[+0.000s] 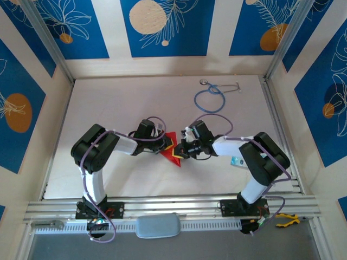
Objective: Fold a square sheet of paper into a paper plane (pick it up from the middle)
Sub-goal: Fourth fold the wing at the center of the table.
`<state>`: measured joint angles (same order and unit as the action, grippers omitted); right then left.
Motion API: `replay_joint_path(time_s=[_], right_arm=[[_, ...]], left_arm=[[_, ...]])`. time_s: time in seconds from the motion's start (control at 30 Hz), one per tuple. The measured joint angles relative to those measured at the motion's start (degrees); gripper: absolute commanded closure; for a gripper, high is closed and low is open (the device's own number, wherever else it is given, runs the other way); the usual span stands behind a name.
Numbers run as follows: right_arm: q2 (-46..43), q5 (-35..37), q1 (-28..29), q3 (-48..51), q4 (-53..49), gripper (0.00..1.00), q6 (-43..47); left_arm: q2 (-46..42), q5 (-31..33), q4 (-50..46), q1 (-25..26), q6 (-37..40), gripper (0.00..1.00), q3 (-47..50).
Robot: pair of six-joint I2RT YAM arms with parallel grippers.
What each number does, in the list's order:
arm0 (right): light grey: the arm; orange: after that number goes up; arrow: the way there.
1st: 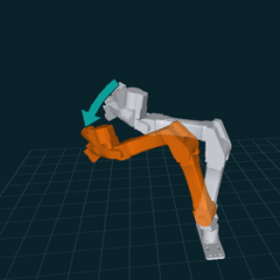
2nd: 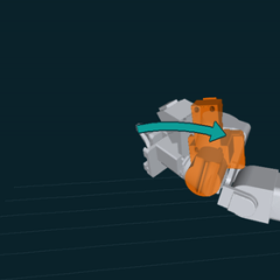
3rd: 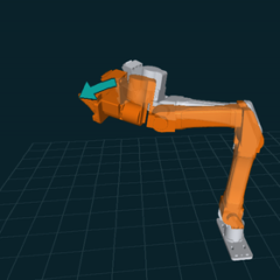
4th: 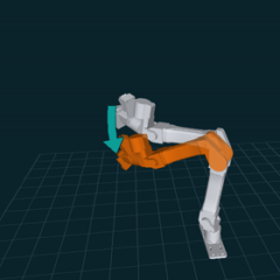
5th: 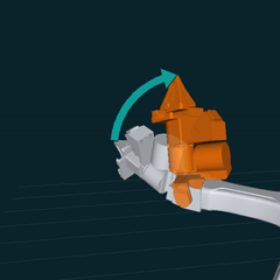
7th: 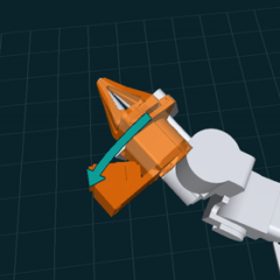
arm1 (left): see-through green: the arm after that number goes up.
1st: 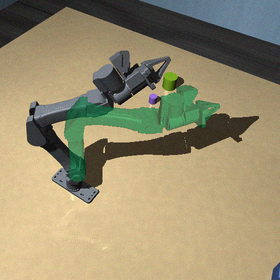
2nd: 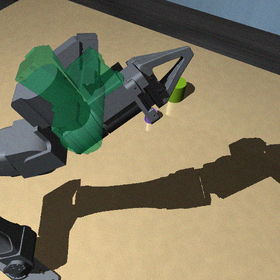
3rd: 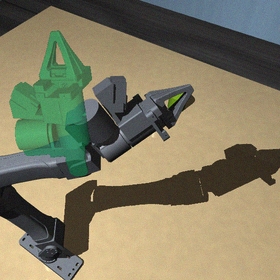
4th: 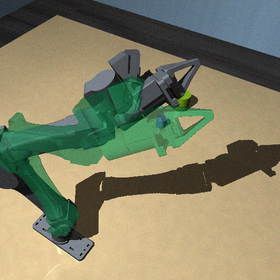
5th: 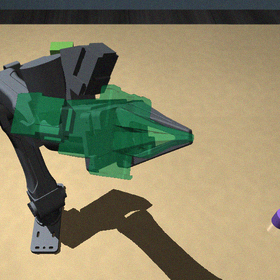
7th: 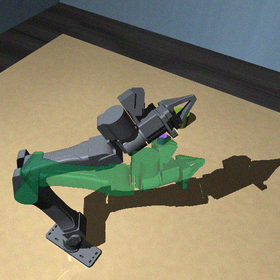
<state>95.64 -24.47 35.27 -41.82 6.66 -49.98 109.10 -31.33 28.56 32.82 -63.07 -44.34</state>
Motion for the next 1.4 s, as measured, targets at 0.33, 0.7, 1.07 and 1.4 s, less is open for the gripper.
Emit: replay_joint_path(time_s=[0.33,0.7,1.07,1.4], right_arm=[[3.7,1.1,1.1,0.8,0.3,0.98,0.0],[2.8,1.8,1.7,6.3,7.8,0.98,-1.1],[-2.7,4.4,2.8,11.3,6.9,0.98,-1.0],[-6.3,7.5,4.8,10.6,-2.0,0.98,2.2]], left_arm=[[0.0,0.0,0.0,0.0,0.0,1.0,0.0],[0.0,0.0,0.5,0.0,0.0,1.0,0.3],[0.0,0.0,1.1,0.0,-0.5,1.0,0.6],[0.0,0.0,2.1,0.0,-1.1,1.0,1.0]])
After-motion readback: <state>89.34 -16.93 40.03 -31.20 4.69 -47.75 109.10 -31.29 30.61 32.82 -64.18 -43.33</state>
